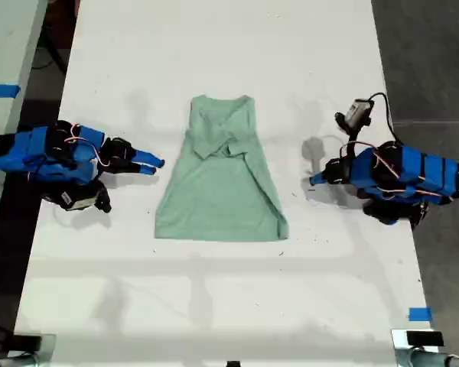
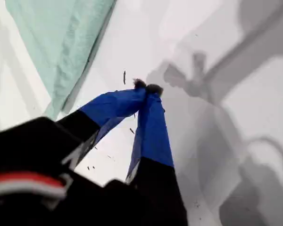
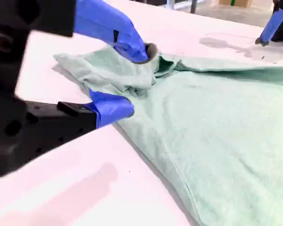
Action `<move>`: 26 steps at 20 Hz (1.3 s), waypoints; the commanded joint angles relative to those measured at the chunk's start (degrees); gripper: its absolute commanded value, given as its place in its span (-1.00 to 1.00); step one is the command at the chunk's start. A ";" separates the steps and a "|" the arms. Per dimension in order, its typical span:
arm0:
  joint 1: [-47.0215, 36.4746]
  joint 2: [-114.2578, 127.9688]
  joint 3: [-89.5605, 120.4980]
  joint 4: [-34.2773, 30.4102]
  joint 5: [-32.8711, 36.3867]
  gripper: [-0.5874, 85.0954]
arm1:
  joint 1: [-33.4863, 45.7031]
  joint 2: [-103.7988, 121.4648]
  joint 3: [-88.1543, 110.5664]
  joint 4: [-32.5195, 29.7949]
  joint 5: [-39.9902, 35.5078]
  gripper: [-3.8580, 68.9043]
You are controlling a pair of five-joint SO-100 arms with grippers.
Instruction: Fold t shirt
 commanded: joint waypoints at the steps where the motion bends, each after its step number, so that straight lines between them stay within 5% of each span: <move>1: -10.63 0.53 1.05 -0.62 -1.85 -0.99 | 2.55 0.53 3.08 -0.88 -0.88 -0.87; 10: -11.43 0.53 1.05 -0.62 -1.58 -0.99 | -1.76 -2.11 -4.92 3.52 9.14 -0.87; 16: -11.60 0.53 1.05 -0.62 -1.93 -0.99 | -16.88 -53.79 -45.44 4.66 26.46 -0.83; 19: -11.60 0.53 1.05 -0.62 -1.93 -0.99 | -23.03 -73.65 -64.34 7.56 31.99 -0.29; 20: -11.78 0.53 1.05 -0.62 -1.93 -0.99 | -23.99 -79.28 -69.87 8.00 30.23 0.19; 21: -11.87 0.53 1.05 -0.62 -1.85 -0.99 | -24.43 -84.29 -74.18 8.88 29.62 0.25; 23: -11.78 0.53 1.05 -0.62 -1.76 -0.99 | -24.35 -90.62 -76.64 7.82 29.44 -0.04; 26: -11.43 0.53 1.05 -0.62 -1.76 -0.99 | -23.91 -94.66 -73.48 2.11 29.71 -0.17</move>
